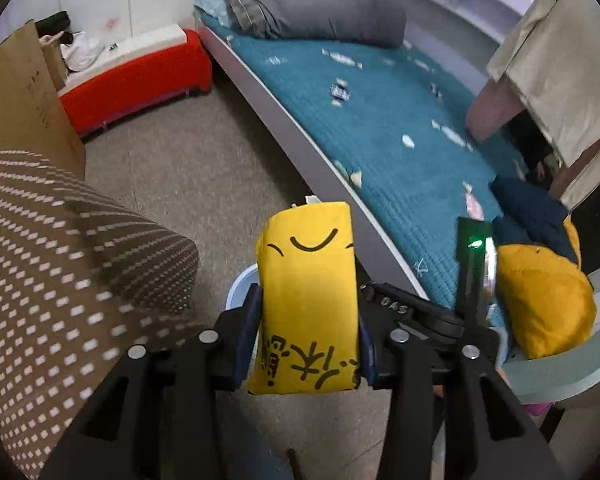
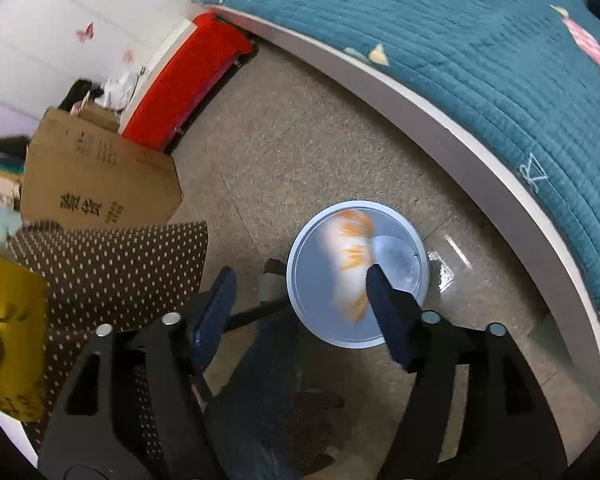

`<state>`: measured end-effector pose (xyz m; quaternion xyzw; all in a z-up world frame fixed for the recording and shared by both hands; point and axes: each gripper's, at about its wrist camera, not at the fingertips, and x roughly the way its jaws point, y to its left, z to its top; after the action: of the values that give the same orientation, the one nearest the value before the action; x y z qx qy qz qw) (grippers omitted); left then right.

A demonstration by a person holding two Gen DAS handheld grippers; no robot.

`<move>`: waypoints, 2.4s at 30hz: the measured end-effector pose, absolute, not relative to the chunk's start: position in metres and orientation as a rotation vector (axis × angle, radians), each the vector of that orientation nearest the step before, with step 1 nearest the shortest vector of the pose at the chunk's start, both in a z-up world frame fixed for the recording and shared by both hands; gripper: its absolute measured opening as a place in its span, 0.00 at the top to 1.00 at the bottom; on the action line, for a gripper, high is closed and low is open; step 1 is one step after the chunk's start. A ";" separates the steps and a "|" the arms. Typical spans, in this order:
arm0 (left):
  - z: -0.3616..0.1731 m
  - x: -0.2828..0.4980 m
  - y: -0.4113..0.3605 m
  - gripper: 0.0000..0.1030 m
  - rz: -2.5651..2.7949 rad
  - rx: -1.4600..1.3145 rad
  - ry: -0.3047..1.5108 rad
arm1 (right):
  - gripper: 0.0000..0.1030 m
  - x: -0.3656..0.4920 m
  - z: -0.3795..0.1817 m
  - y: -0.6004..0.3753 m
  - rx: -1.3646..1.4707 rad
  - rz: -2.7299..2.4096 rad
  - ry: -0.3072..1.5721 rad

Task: Collect trash
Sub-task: 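Carry both bags over the blue bucket and open both tools to drop them, then move both open tools back to the trash pile on the table, then grasp the red paper bag with the left tool while the right tool grasps crumpled brown paper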

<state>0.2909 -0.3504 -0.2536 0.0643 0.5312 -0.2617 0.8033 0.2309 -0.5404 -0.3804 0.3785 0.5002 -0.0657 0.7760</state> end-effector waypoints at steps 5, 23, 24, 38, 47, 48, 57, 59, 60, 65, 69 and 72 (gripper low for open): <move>-0.269 0.303 -0.379 0.56 -0.573 0.177 1.182 | 0.26 0.213 -0.354 -0.559 0.830 -0.179 1.004; -0.214 0.286 -0.357 0.11 -0.487 0.187 1.024 | 0.06 0.170 -0.251 -0.547 0.696 -0.238 0.791; -0.208 0.283 -0.353 0.11 -0.487 0.184 1.006 | 0.06 0.168 -0.244 -0.542 0.684 -0.242 0.777; -0.128 0.235 -0.275 0.09 -0.478 0.119 0.809 | 0.06 0.148 -0.157 -0.469 0.550 -0.169 0.690; -0.092 0.210 -0.210 0.09 -0.423 0.088 0.703 | 0.06 0.146 -0.111 -0.407 0.465 -0.079 0.659; -0.089 0.208 -0.201 0.09 -0.415 0.085 0.693 | 0.06 0.146 -0.106 -0.396 0.448 -0.063 0.656; -0.075 0.188 -0.101 0.09 -0.326 0.017 0.637 | 0.06 0.154 -0.081 -0.296 0.285 0.049 0.662; -0.075 0.183 -0.077 0.09 -0.304 0.002 0.630 | 0.06 0.156 -0.079 -0.269 0.240 0.078 0.668; -0.075 0.181 -0.066 0.09 -0.294 -0.005 0.627 | 0.06 0.157 -0.078 -0.261 0.229 0.092 0.671; -0.081 0.166 -0.007 0.09 -0.214 -0.021 0.606 | 0.06 0.159 -0.079 -0.206 0.140 0.171 0.683; -0.094 0.160 0.036 0.09 -0.152 -0.015 0.616 | 0.06 0.163 -0.089 -0.158 0.035 0.225 0.704; -0.107 0.159 0.060 0.09 -0.122 -0.015 0.638 | 0.06 0.166 -0.103 -0.128 -0.039 0.264 0.728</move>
<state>0.1595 0.0604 -0.1071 -0.0072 0.3136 -0.0602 0.9476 0.1661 -0.1281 -0.1028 -0.0191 0.3551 0.1287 0.9257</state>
